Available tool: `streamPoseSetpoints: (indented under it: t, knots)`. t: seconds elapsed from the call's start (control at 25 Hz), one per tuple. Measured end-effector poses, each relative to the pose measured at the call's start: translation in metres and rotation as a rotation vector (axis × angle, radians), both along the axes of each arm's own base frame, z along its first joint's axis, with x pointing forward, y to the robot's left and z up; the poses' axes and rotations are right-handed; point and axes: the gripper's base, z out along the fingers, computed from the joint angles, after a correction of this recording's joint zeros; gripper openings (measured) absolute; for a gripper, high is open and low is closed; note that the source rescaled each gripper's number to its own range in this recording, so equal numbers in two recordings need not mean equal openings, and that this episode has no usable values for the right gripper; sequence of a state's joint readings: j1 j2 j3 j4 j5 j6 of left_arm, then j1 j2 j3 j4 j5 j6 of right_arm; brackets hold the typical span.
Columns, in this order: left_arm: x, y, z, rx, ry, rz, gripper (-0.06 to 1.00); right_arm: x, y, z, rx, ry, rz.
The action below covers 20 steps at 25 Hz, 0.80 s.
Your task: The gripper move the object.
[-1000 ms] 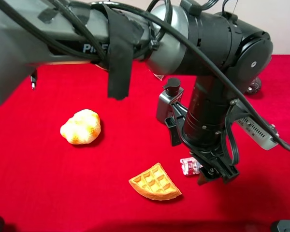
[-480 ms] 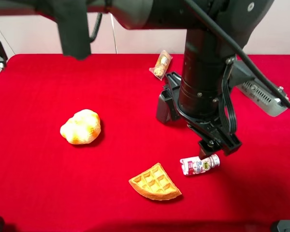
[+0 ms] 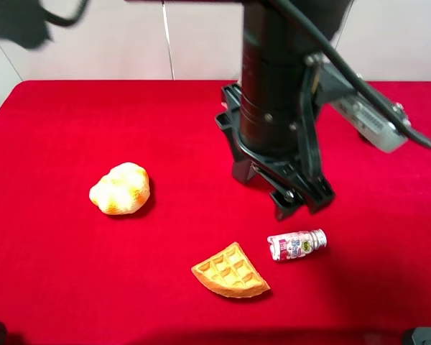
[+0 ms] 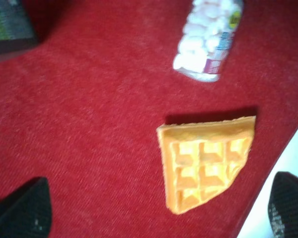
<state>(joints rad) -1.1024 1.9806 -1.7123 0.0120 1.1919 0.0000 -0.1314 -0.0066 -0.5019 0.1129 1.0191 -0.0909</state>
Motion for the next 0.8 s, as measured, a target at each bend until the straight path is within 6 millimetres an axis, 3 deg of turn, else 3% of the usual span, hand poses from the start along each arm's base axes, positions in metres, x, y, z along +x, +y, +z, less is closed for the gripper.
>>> streamPoseSetpoints:
  t: [0.6, 0.8]
  knots:
    - [0.013, 0.033, 0.035, -0.058, -0.042, 0.066, 0.79, 0.0, 0.0, 0.0, 0.0, 0.0, 0.0]
    - [0.014, 0.053, 0.044, -0.062, -0.048, 0.094, 0.79, 0.0, 0.0, 0.0, 0.0, 0.0, 0.0]
